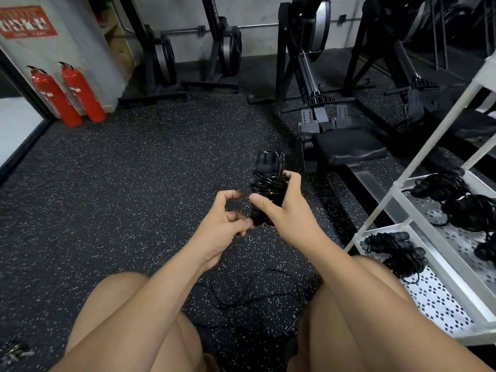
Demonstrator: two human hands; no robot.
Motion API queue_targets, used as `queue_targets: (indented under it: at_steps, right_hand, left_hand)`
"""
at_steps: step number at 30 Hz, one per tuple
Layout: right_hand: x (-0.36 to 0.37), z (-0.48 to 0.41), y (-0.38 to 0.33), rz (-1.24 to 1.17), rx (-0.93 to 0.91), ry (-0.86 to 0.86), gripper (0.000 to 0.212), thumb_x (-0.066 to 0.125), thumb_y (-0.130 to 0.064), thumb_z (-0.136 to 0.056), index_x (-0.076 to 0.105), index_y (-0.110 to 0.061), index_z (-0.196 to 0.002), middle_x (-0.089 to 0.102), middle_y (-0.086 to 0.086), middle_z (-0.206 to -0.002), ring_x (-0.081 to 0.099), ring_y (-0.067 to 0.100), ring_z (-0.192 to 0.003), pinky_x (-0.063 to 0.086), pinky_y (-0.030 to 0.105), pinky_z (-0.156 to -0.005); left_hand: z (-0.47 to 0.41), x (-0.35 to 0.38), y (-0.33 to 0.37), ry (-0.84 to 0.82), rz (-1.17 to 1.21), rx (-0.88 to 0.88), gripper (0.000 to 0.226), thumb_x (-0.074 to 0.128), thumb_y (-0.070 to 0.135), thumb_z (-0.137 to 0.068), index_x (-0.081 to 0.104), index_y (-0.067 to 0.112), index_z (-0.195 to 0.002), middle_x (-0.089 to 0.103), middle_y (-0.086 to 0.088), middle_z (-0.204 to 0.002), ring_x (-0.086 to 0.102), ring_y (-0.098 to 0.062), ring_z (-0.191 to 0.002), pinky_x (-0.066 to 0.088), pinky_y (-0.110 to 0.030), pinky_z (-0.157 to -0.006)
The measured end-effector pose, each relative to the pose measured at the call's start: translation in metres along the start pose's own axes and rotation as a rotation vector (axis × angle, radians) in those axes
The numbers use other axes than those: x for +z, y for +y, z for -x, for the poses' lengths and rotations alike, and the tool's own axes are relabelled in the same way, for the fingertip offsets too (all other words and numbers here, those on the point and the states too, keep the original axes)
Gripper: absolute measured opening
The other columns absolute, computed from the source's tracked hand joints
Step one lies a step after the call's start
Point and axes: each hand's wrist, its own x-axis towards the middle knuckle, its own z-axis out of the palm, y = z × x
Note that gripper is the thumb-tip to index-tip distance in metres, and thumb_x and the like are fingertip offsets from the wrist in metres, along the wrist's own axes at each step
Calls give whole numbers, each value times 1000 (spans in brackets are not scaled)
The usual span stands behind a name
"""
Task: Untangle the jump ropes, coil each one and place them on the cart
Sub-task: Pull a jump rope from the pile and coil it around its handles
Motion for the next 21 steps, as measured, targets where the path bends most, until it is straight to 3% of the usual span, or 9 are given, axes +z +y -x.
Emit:
queue_targets:
  at_steps: [3,8,11,16,21]
  right_hand:
    - [-17,-4,5,-45,53,-93,71,89,-40,-89,38,-29,-137,72,-12,-122,69,-9,-102,53,21,-84]
    - [-17,-8,12,-50,53,-100,81,100,-29,-76,41,-28,-131,74,-5,-124,72,4,-112,57,40,-105]
    - [-10,-6,10,19,7,-65,79,99,-30,-78,39,-30,-130,72,-10,-122,72,4,-109,58,38,-98]
    - [-1,0,2,152,-31,-38,78,93,-26,-83,34,-30,-134,69,-17,-113,67,-2,-97,48,14,-75]
    - [3,1,-1,216,-67,-52,79,90,-23,-88,30,-27,-138,70,-13,-113,69,12,-98,50,30,-76]
  left_hand:
    - [-1,-2,3,2,18,-32,61,67,-9,-96,44,28,-139,71,1,-71,59,-26,-86,44,-33,-76]
    - [-7,-2,1,33,51,-98,65,63,-12,-88,44,29,-134,73,-9,-76,49,-16,-65,38,-30,-64]
    - [-12,1,-2,70,85,-151,62,61,-8,-85,45,28,-132,71,-14,-78,43,-13,-58,32,-29,-57]
    - [-15,1,-5,126,19,-163,56,64,-1,-82,48,26,-129,65,-5,-70,41,-12,-56,29,-31,-57]
    - [-18,-1,-3,114,23,-212,53,65,-3,-85,47,23,-127,62,0,-65,39,-11,-55,26,-31,-56]
